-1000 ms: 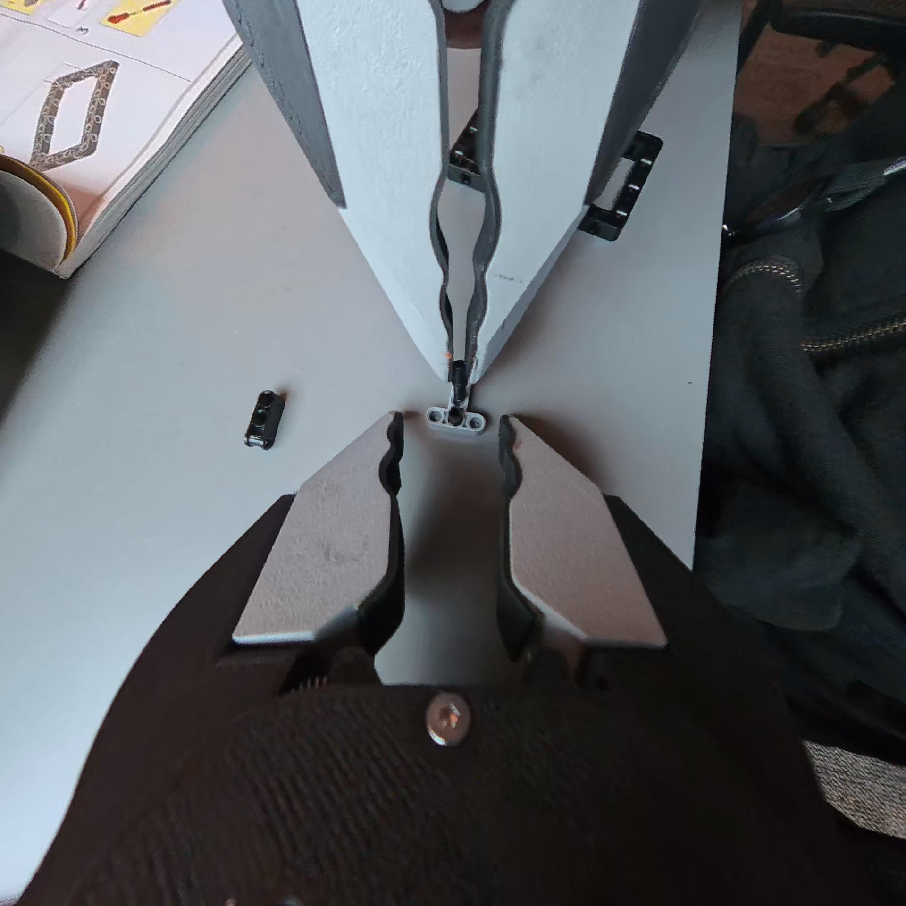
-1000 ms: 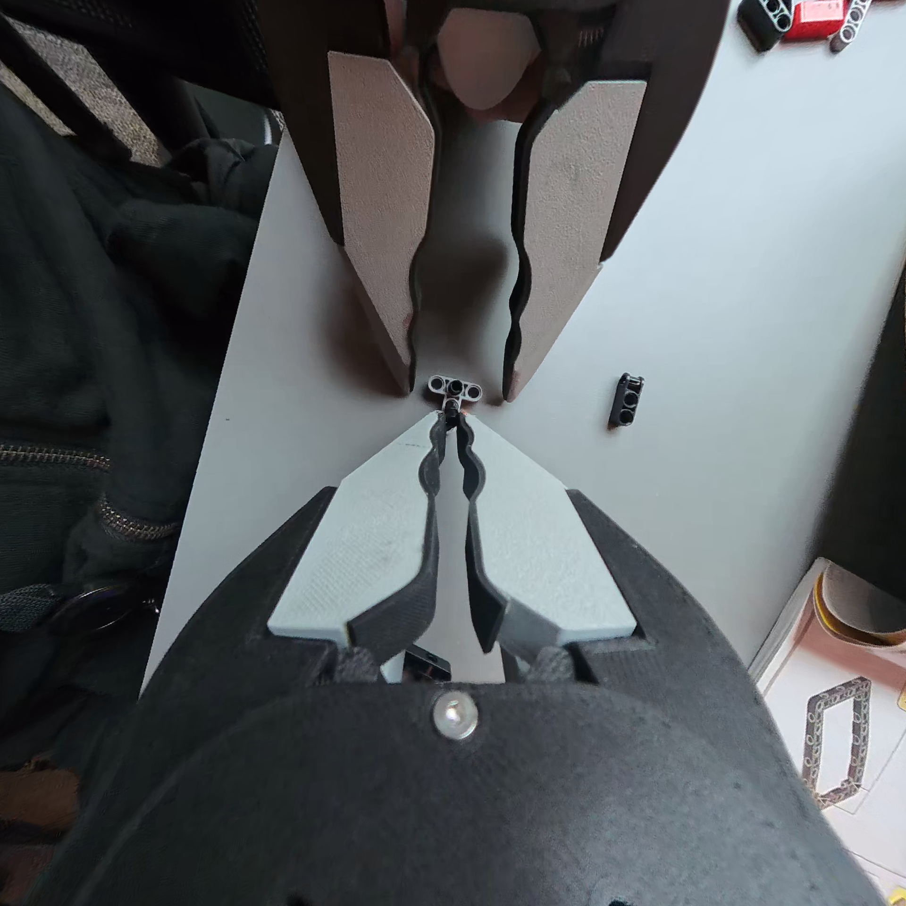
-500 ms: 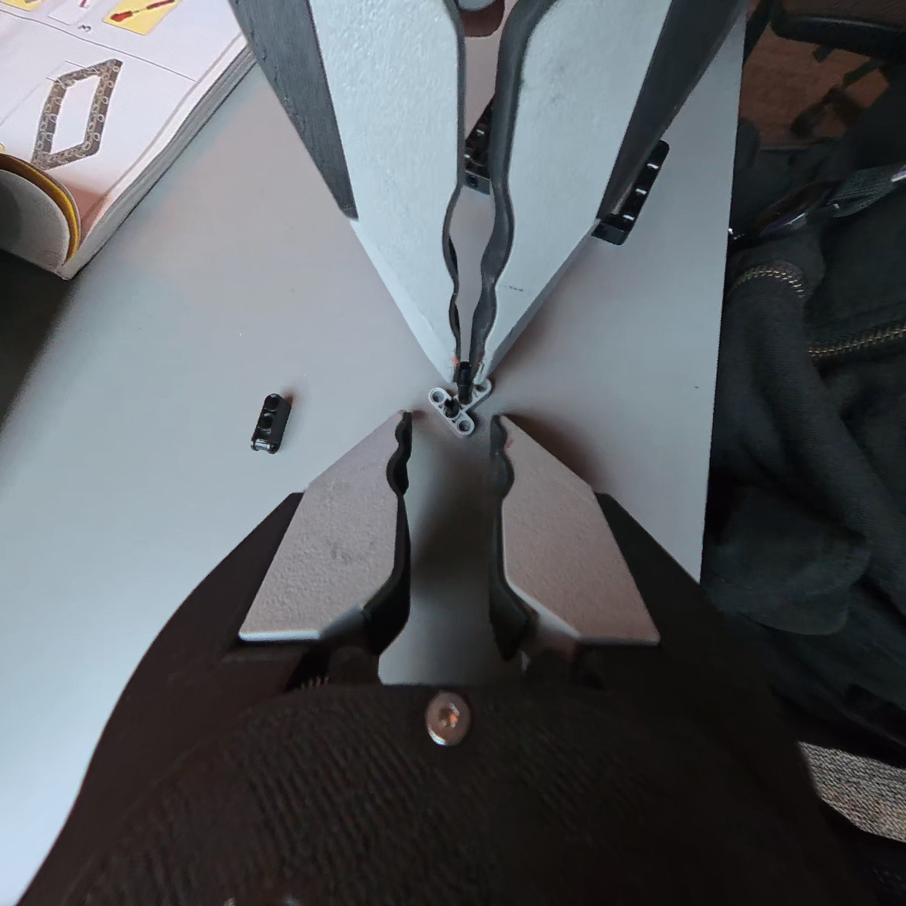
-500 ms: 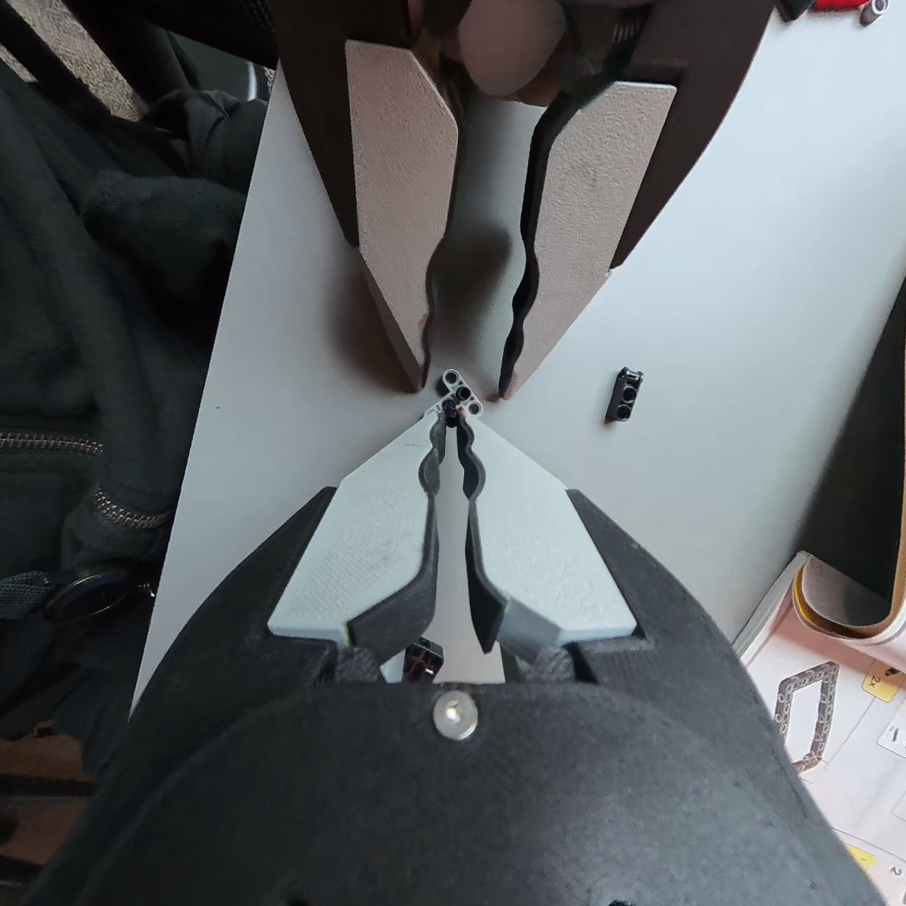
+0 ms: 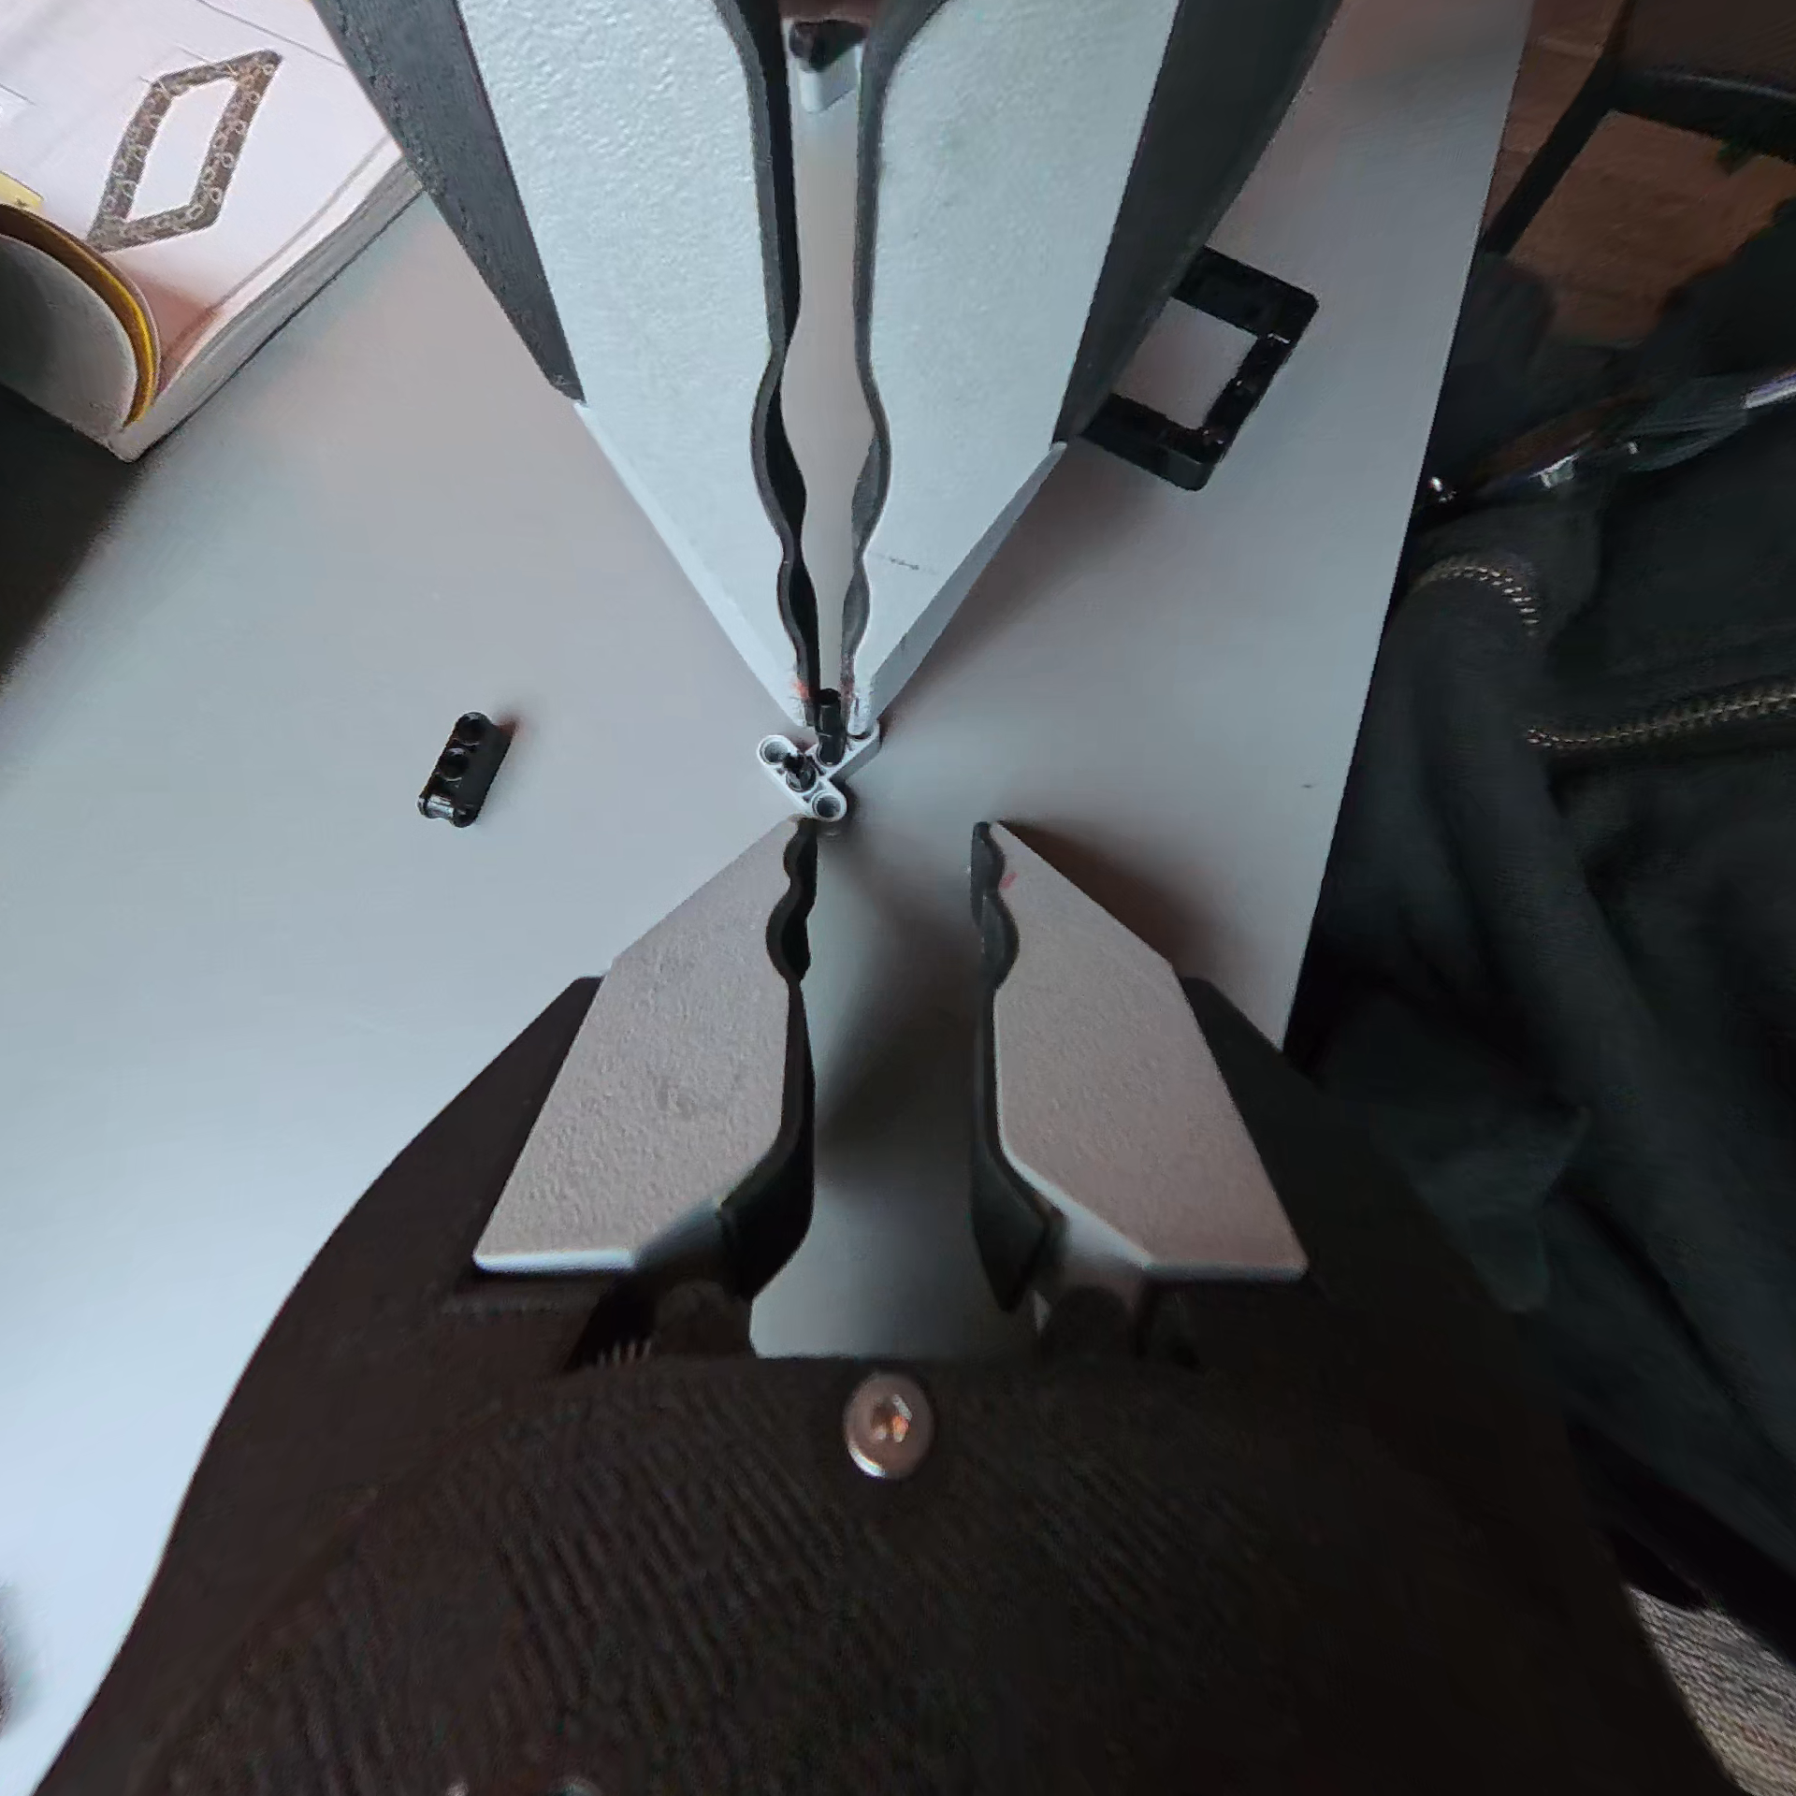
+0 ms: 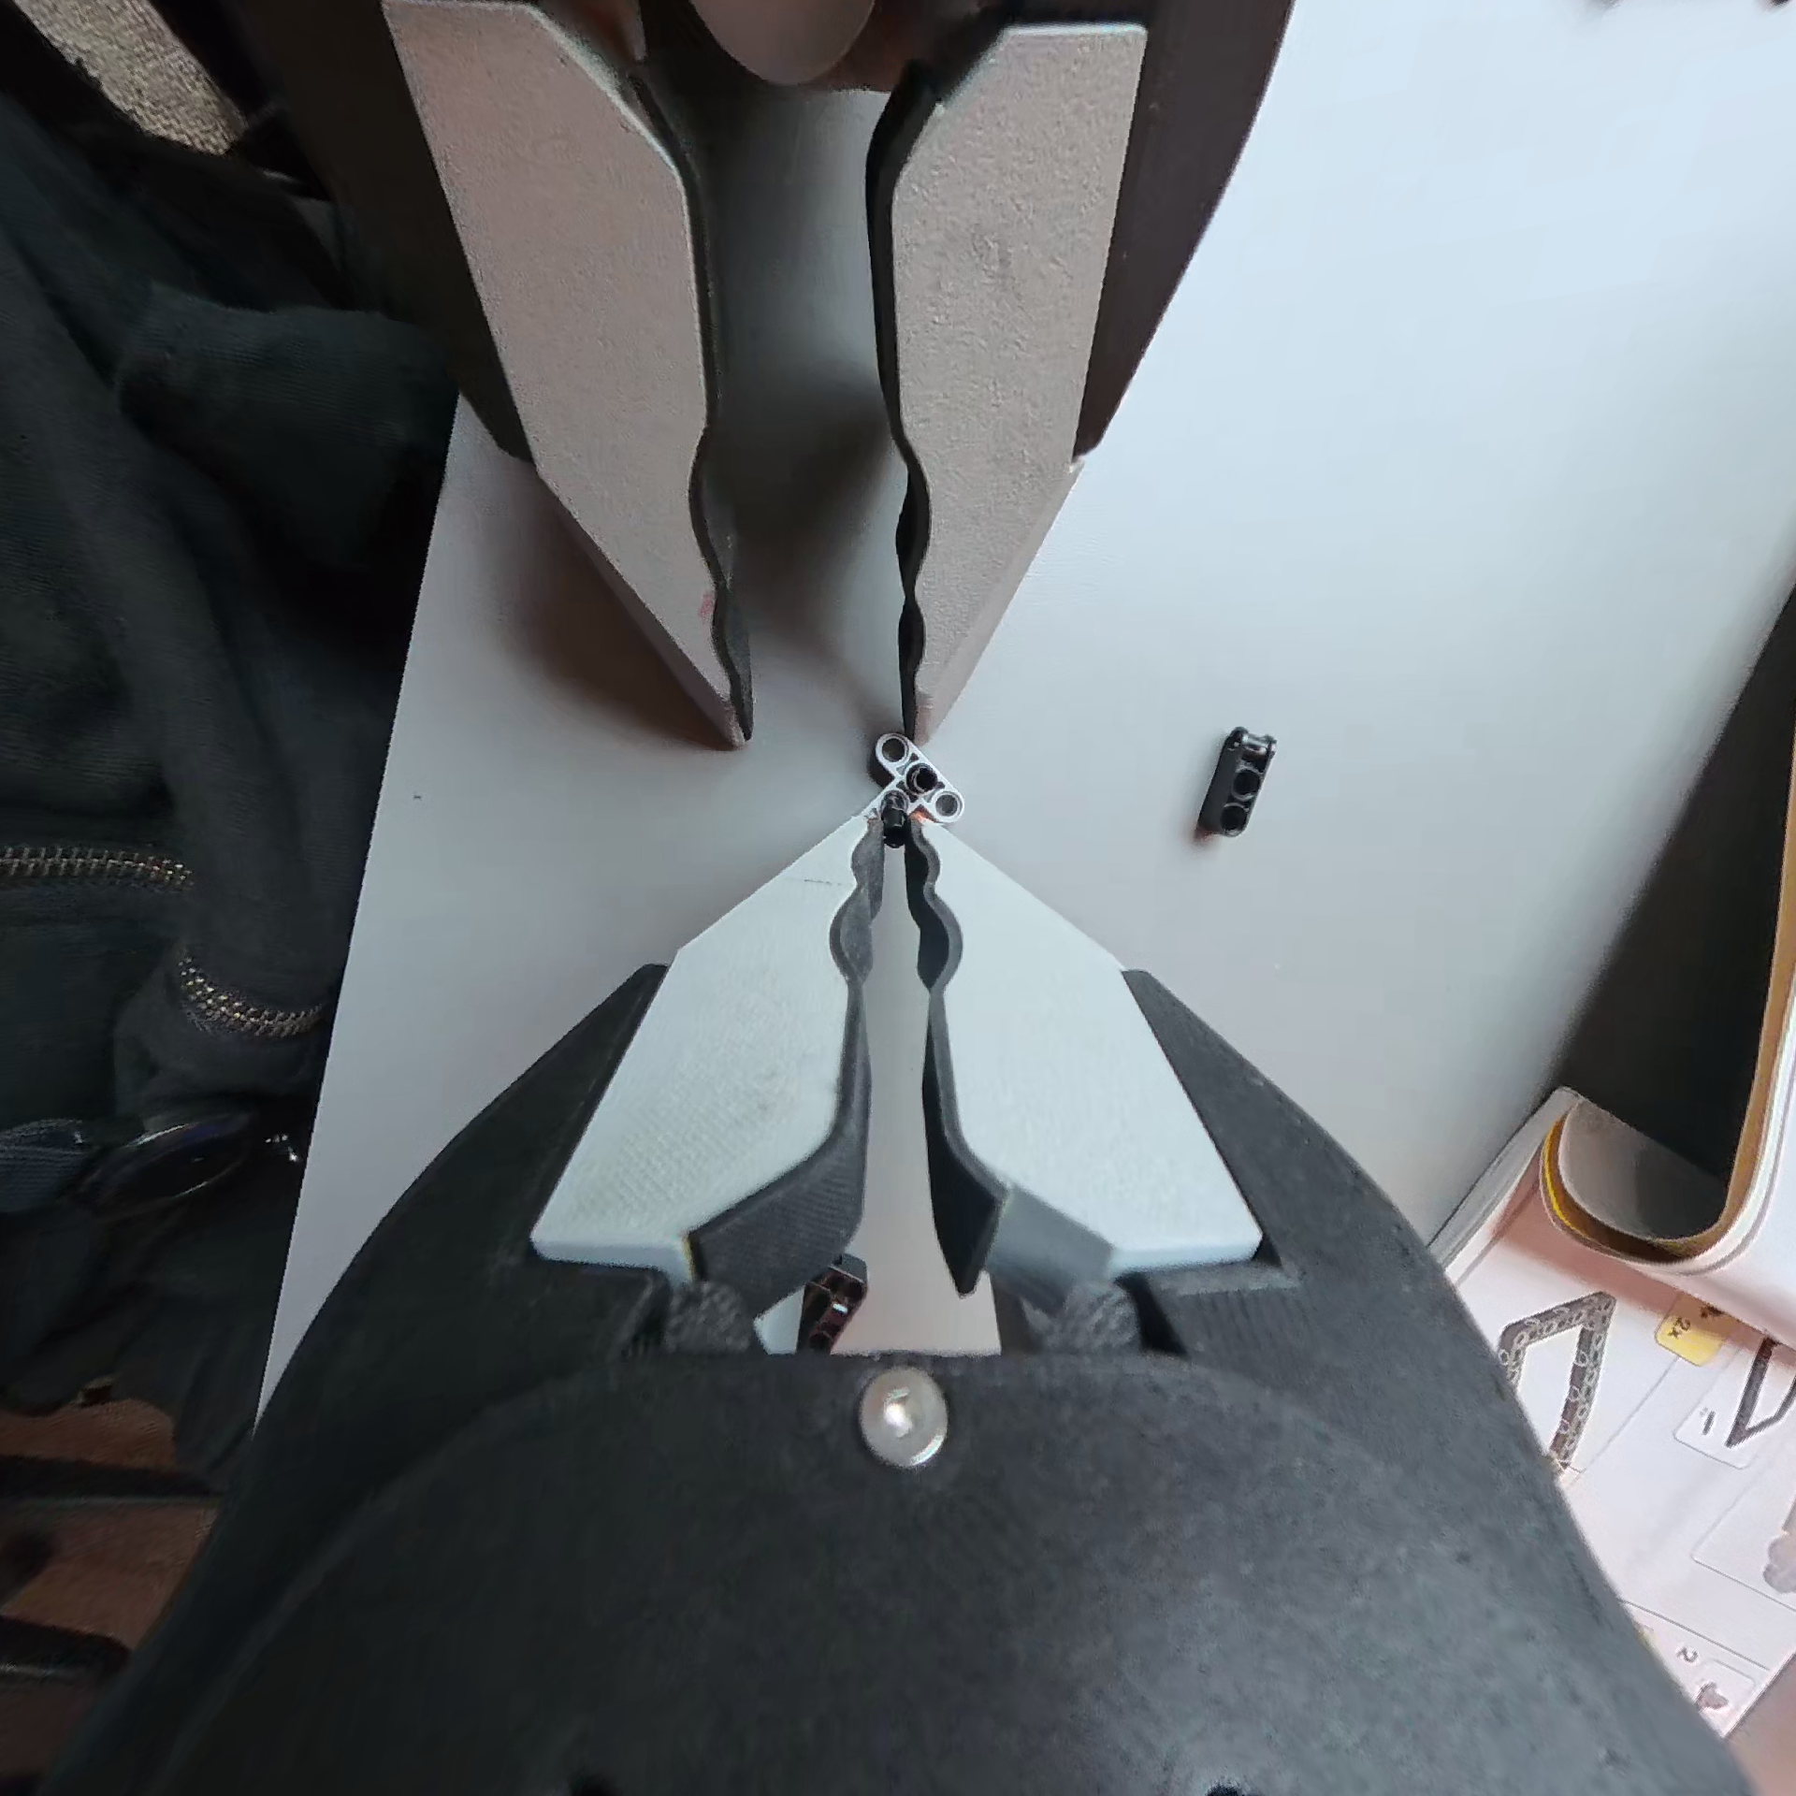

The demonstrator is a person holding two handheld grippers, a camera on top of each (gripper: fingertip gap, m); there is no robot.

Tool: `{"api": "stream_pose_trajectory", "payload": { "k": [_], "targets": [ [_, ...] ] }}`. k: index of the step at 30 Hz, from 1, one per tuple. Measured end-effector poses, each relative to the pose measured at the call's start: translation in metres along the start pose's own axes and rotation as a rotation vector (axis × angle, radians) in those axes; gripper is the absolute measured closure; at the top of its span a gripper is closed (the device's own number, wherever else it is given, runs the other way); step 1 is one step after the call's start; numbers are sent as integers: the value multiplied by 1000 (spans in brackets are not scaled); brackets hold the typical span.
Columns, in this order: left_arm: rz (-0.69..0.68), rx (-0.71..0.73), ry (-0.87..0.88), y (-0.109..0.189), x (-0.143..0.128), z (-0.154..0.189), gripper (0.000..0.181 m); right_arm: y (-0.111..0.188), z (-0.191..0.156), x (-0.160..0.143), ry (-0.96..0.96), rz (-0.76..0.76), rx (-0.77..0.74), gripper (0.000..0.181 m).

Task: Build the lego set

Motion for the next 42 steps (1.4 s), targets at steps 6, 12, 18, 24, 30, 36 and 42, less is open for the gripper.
{"api": "stream_pose_trajectory", "payload": {
  "k": [6, 12, 18, 24, 30, 36, 42],
  "targets": [
    [-8, -29, 1, -2, 1, 1, 151, 1, 2, 1, -1, -76, 42, 180],
    [-2, -45, 30, 0, 0, -1, 151, 0, 6, 2, -12, -96, 69, 180],
    [-3, -56, 46, 1, -1, -1, 152, -2, 10, 0, -7, -110, 62, 181],
    [63, -29, 83, 12, 0, -6, 154, -4, 12, 1, -2, -109, 87, 180],
    [94, 96, 46, 16, 3, -30, 146, -4, 14, 2, -32, -74, 71, 180],
    [26, 58, -3, 2, 7, -33, 141, 4, 11, -2, -126, 51, 70, 180],
    [197, 24, 5, 29, 22, -20, 154, 24, 10, -1, -164, 205, 11, 180]
  ]
}}
Point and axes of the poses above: each gripper's, where its closed fingertips meet, y back along the fingers, x out of its top, z = x × y across the jaws, the point moved 4 cm from there along y, back along the fingers, and after that the axes turned 13 degrees about y, right-handed, at the moved point
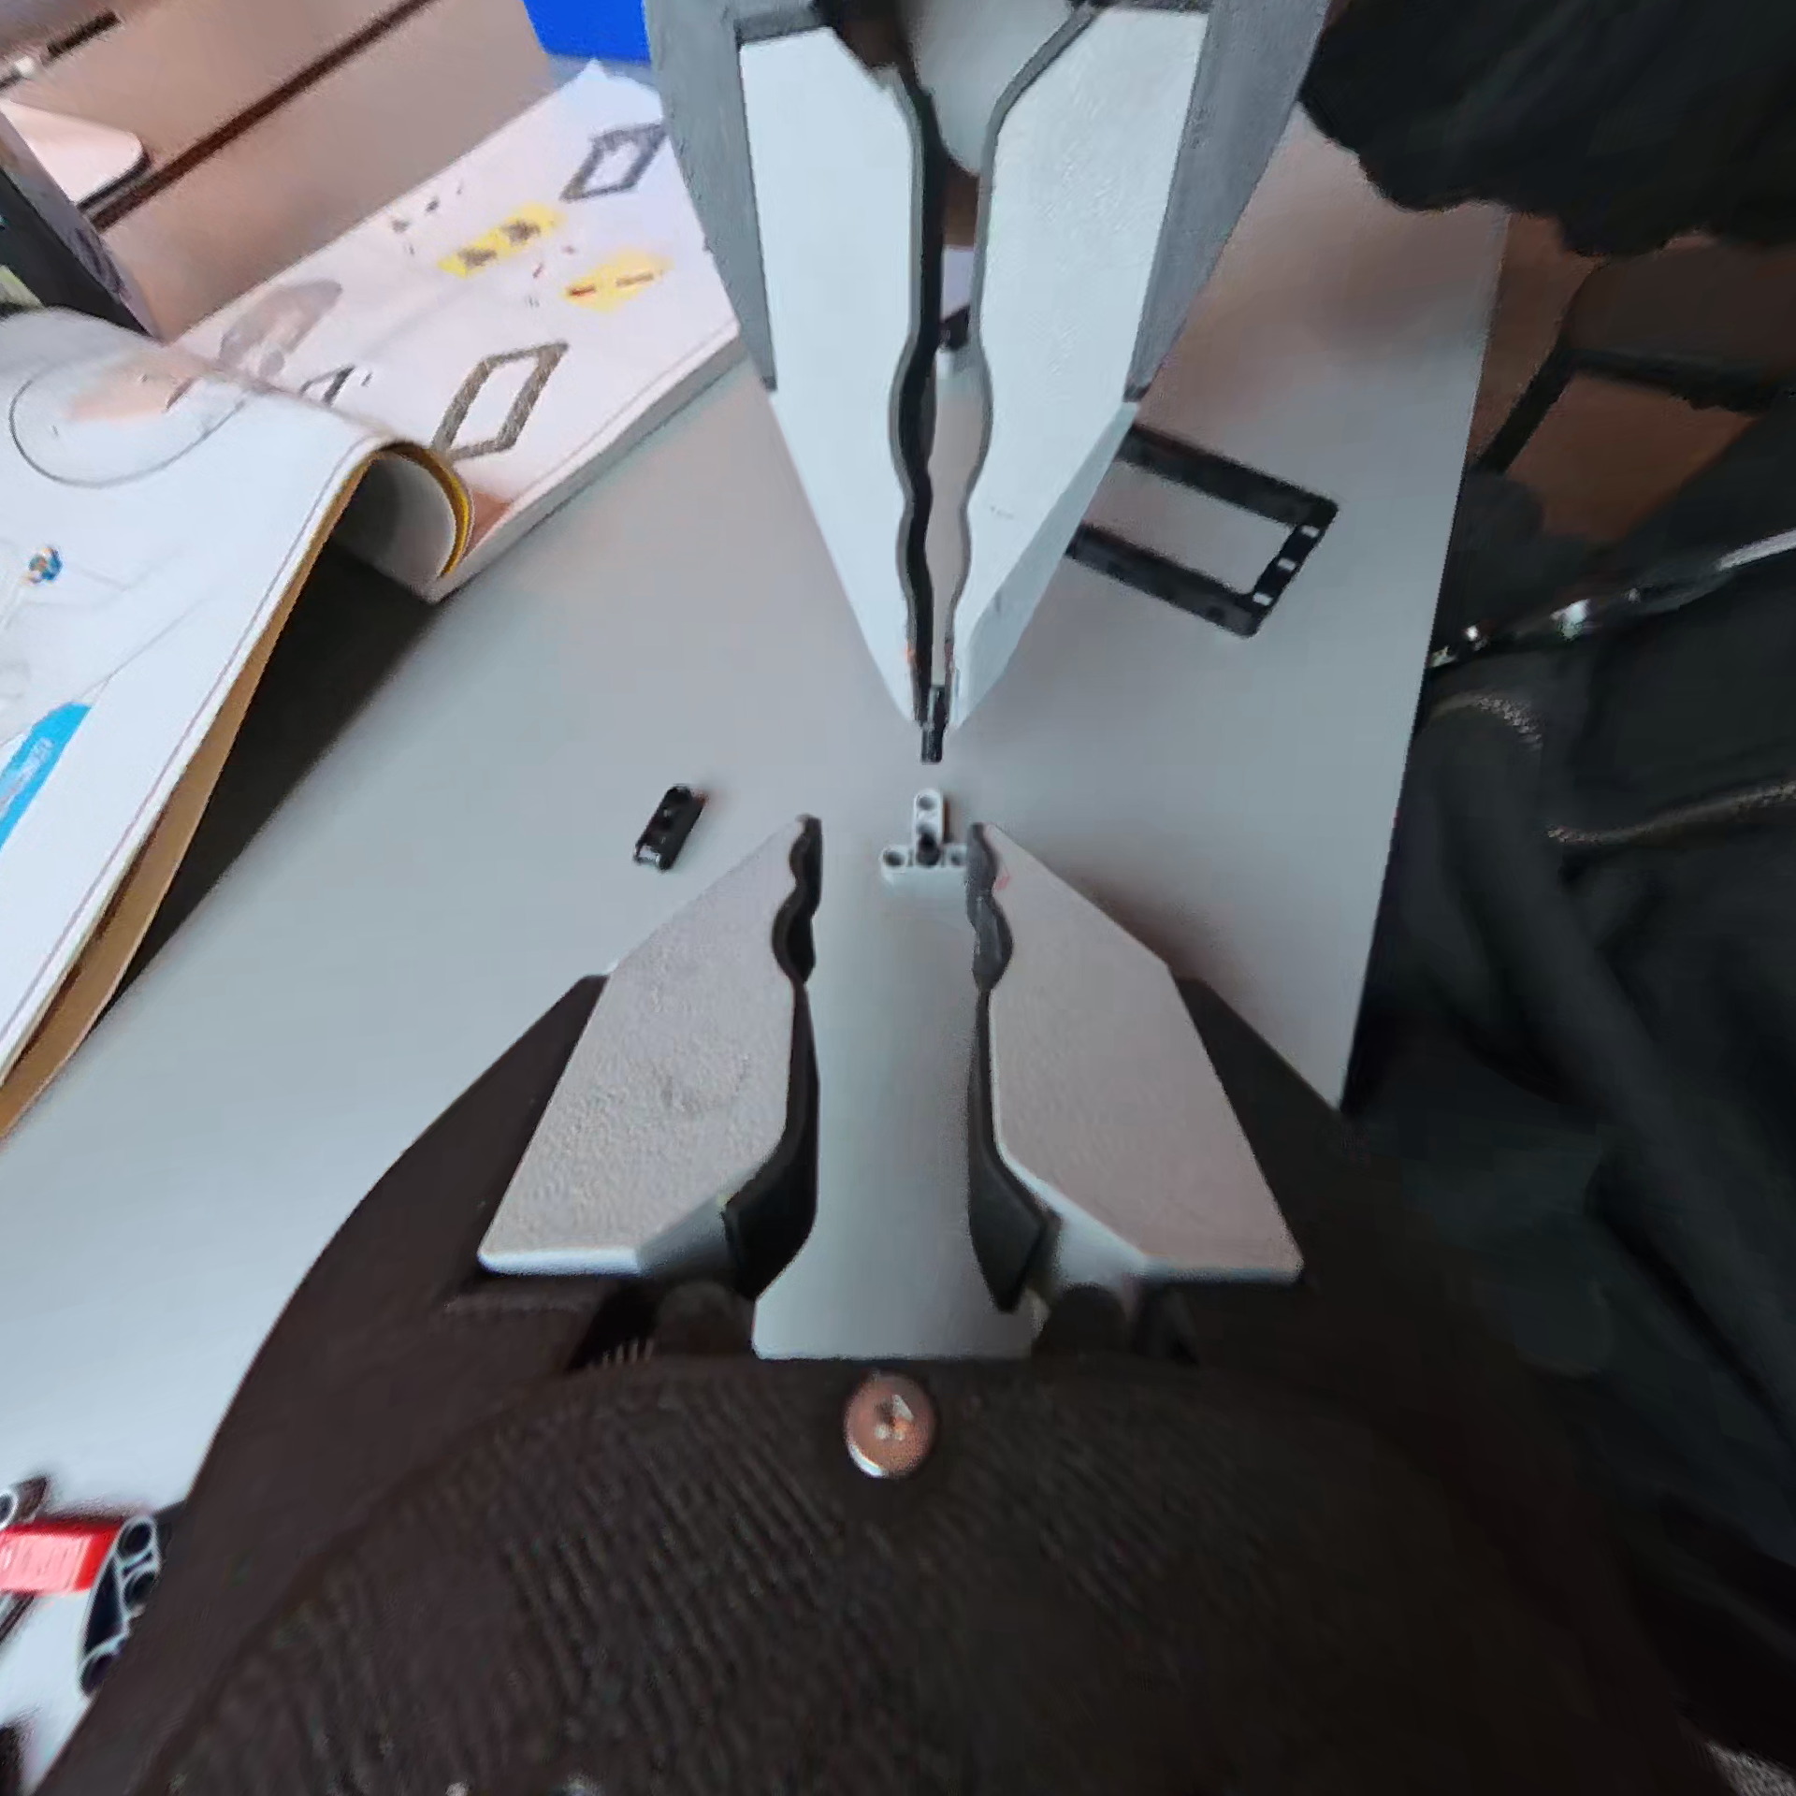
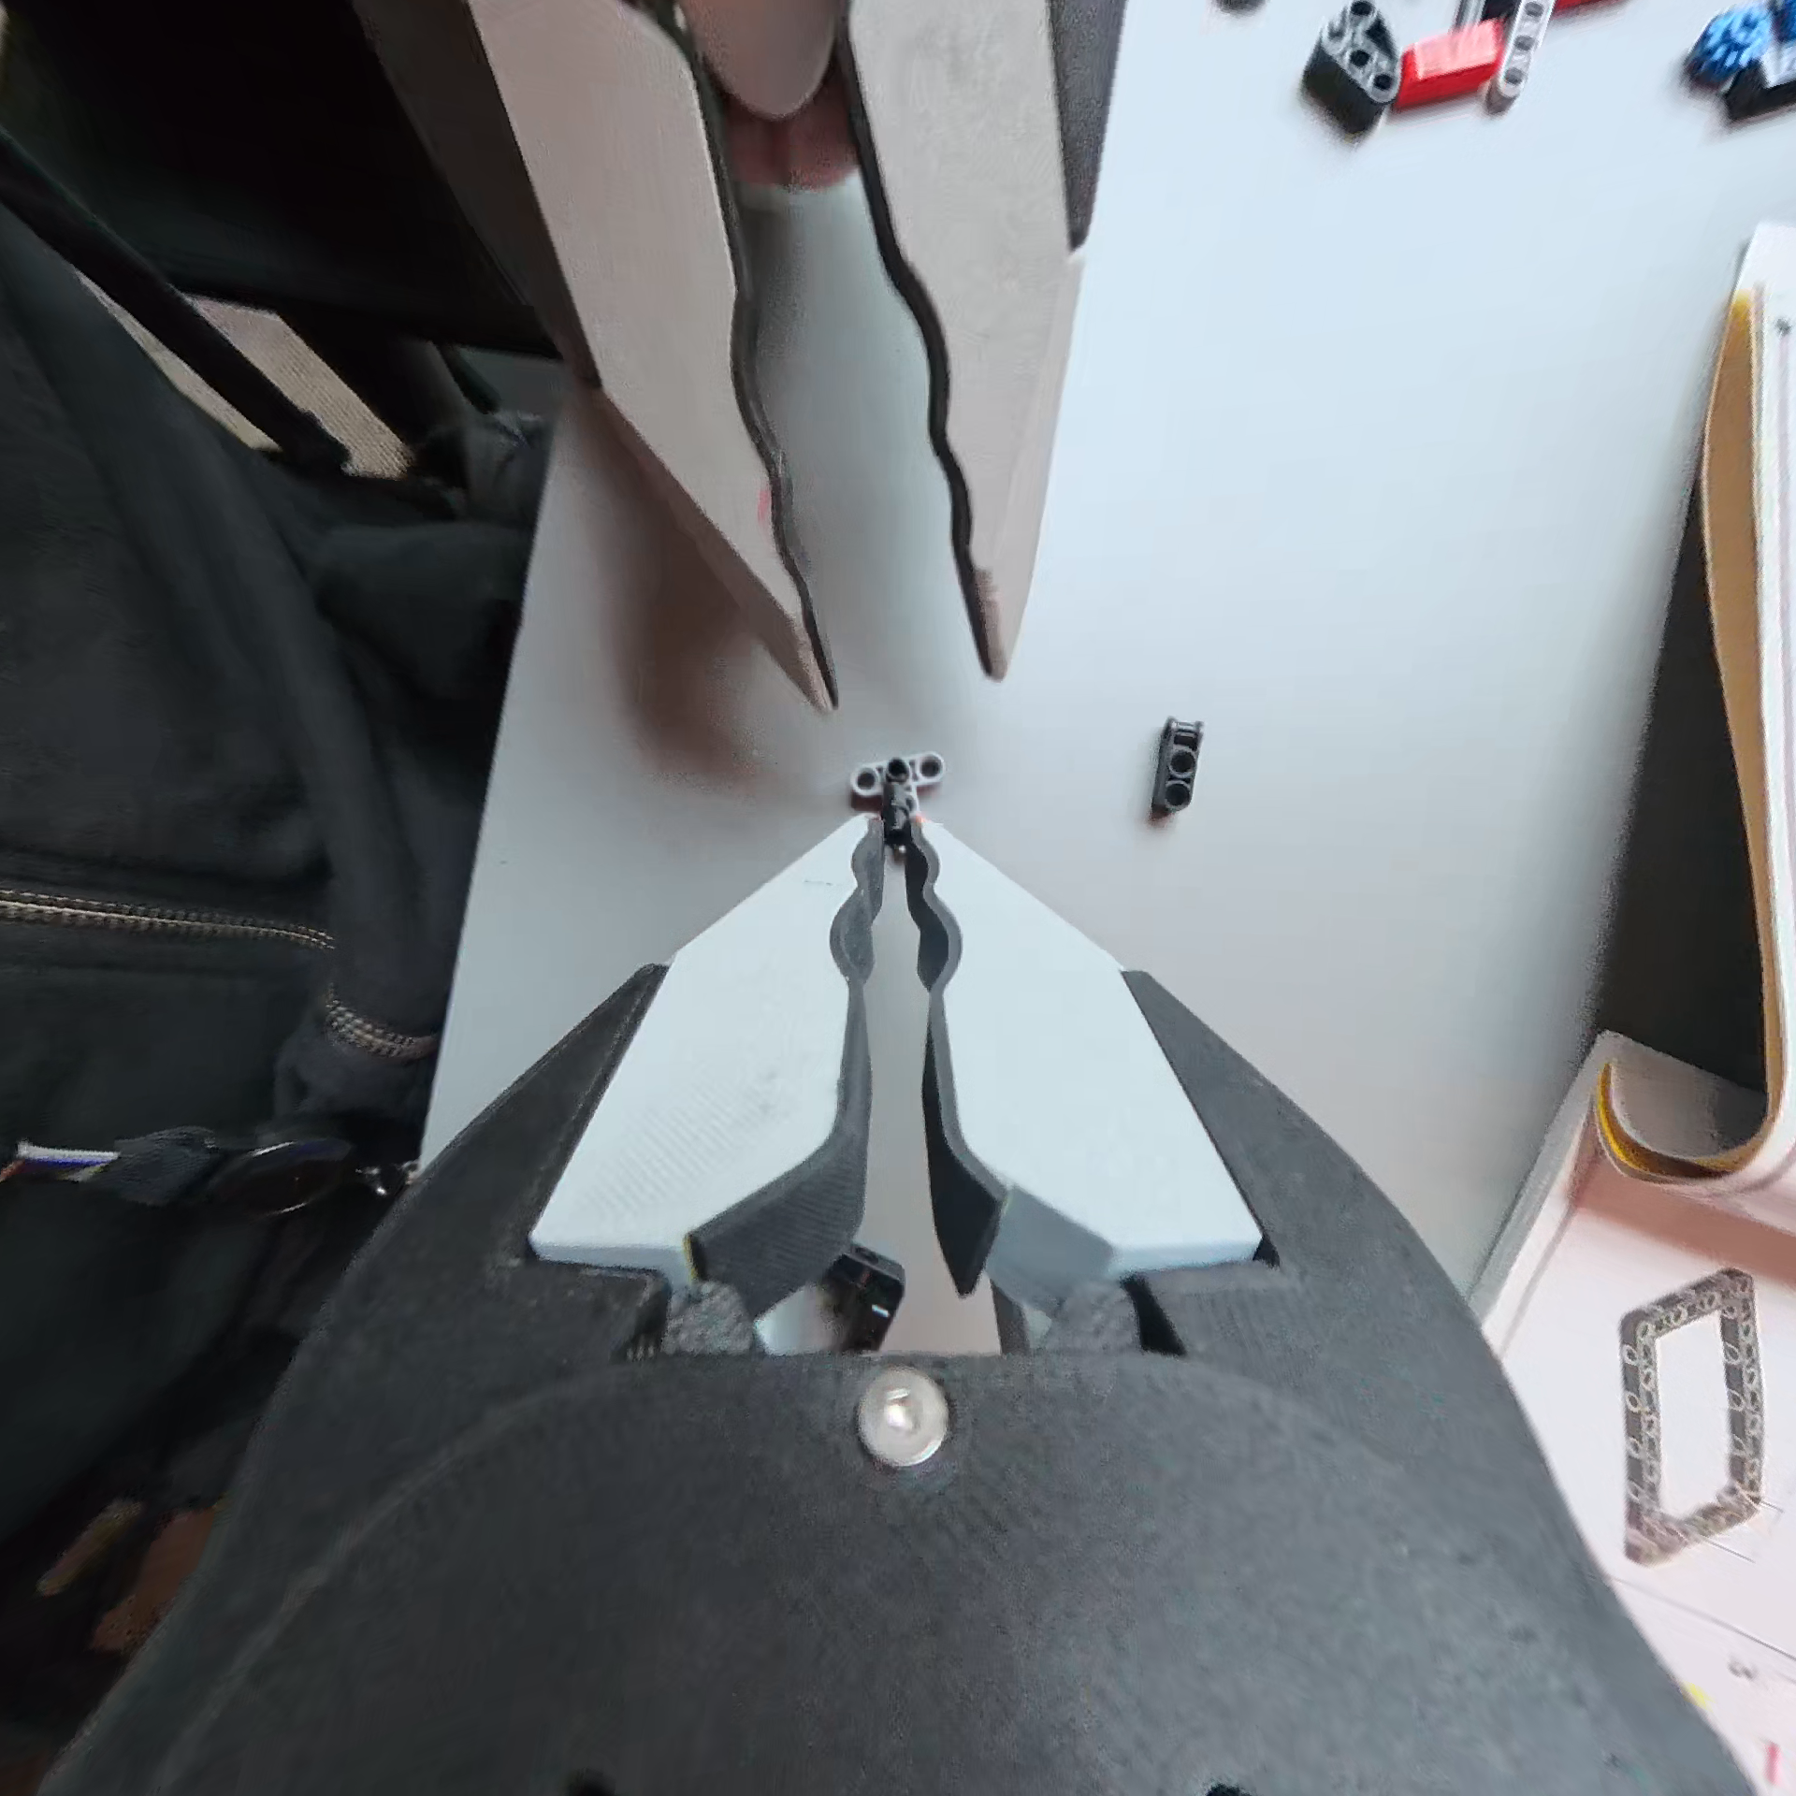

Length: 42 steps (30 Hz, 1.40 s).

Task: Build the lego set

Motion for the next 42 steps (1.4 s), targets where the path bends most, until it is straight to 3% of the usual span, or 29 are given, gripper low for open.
{"api": "stream_pose_trajectory", "payload": {
  "k": [8, 15, 30, 39, 42],
  "targets": [
    [45, -2, -44, -9, 11, 14, 177, 10, -3, 10, -24, 101, -11, 180],
    [66, 21, -45, -11, 13, 14, 179, 10, -3, 11, -35, 139, -22, 180],
    [226, 46, 39, -1, 22, 11, 180, 20, 1, 16, -165, 440, -113, 180],
    [229, 26, 102, -4, 19, 11, 179, 18, 0, 14, -186, 425, -115, 181],
    [158, 24, 110, -2, 9, 5, 159, 15, 1, 9, -148, 339, -115, 181]
  ]
}}
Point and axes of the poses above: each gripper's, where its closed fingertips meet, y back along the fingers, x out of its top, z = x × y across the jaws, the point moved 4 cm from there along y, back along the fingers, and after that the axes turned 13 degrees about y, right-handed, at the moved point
